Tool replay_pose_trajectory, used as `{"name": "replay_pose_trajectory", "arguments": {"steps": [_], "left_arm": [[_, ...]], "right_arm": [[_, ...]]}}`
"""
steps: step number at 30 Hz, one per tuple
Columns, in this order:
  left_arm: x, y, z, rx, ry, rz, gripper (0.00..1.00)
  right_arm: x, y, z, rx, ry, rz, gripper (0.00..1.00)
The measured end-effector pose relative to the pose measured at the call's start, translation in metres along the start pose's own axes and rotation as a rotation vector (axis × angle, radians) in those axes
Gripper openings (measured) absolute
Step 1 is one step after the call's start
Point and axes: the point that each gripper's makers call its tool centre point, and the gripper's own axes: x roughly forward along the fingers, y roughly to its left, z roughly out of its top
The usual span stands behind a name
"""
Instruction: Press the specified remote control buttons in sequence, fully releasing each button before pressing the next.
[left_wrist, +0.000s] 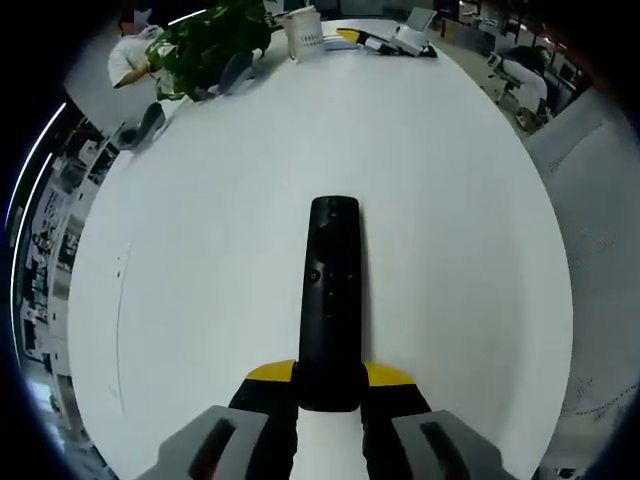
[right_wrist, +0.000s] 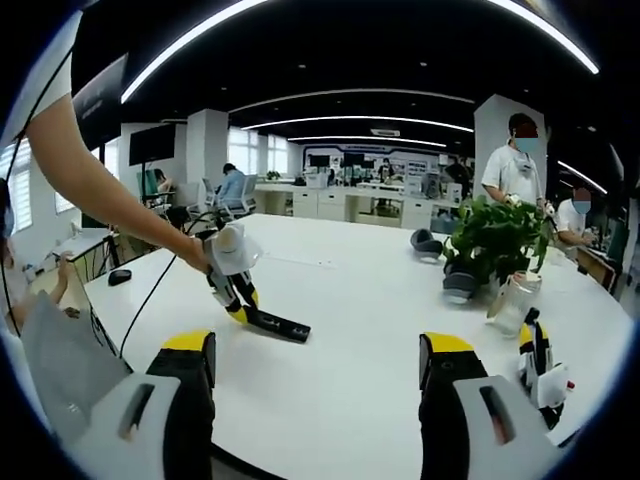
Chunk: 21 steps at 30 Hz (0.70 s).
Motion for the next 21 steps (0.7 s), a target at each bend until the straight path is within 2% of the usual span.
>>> {"name": "replay_pose_trajectory", "arguments": {"steps": [6, 12, 21], "left_arm": [[0.002, 0.017, 0.000, 0.007, 0.015, 0.002, 0.22], [0.004, 0.043, -0.003, 0.013, 0.034, 0.013, 0.22], [0.009, 0.067, 0.000, 0.039, 0.048, 0.020, 0.22]], "right_arm": [[0.000, -0.003, -0.002, 0.006, 0.009, -0.013, 0.89], [0.000, -0.007, -0.003, 0.008, 0.015, -0.034, 0.91], [0.001, -0.008, -0.006, -0.007, 0.031, -0.043, 0.91]]}}
